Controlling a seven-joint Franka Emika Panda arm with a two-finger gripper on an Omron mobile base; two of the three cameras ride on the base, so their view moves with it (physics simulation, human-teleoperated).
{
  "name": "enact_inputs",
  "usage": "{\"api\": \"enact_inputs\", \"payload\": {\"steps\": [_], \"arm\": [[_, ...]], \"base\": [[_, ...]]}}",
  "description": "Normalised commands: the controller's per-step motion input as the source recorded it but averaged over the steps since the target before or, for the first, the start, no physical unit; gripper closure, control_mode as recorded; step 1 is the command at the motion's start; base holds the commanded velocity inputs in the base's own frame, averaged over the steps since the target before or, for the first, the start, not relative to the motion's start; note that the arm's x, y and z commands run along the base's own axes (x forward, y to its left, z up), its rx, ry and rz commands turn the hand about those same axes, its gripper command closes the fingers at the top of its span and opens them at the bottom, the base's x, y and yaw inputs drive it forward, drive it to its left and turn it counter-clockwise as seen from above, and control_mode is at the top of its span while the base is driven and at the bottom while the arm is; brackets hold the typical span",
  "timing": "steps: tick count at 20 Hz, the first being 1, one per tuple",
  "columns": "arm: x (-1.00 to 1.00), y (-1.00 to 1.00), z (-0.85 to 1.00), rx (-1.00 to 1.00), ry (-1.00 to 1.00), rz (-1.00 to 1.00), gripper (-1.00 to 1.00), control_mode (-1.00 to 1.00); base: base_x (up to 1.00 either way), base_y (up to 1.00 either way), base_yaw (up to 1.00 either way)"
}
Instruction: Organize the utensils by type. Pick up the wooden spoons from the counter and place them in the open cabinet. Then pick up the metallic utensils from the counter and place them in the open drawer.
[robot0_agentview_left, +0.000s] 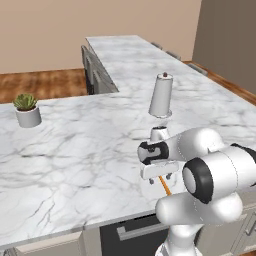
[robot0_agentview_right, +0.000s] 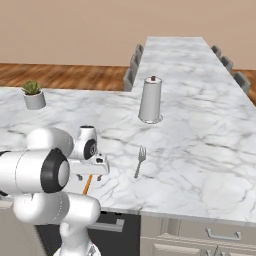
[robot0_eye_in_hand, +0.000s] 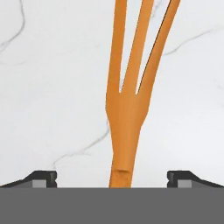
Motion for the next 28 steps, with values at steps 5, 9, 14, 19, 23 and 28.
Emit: {"api": "enact_inputs", "payload": {"steps": [5,9,14,19,23,28], "arm": [[0.19,-0.03,-0.24,0.00,0.00,0.00,-1.00,-1.00],[0.01,-0.05,-0.26,0.00,0.00,0.00,1.00,-1.00],[-0.23,-0.05,-0.27,0.00,0.00,-0.01,1.00,-1.00],[-0.32,-0.10,-0.07,0.00,0.00,0.00,1.00,-1.00],[-0.29,-0.13,0.05,0.00,0.00,0.01,1.00,-1.00],[-0.01,0.00,0.62,0.02,-0.10,0.33,1.00,-1.00]], "base": [[0.00,0.00,0.00],[0.00,0.00,0.00],[0.00,0.00,0.00],[0.00,0.00,0.00],[0.00,0.00,0.00],[0.00,0.00,0.00]]}}
